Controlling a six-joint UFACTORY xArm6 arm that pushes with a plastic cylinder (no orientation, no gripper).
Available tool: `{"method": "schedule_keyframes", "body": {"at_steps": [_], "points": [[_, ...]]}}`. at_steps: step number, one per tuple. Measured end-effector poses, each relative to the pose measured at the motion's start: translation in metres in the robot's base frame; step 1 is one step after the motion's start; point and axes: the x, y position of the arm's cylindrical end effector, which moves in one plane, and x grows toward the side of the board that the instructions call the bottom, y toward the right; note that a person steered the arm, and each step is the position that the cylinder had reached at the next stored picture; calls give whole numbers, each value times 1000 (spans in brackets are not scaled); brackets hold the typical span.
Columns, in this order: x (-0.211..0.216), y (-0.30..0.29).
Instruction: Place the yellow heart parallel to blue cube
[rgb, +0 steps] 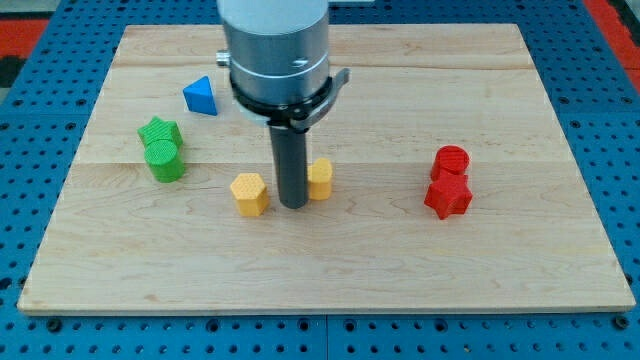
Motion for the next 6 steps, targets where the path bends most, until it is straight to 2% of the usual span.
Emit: {"method": "schedule_keyframes", "body": {"at_steps": [2, 3, 4, 5, 6], "points": [[-7, 29], [-32, 38], [-22, 50], [18, 25], [-22, 26]]}}
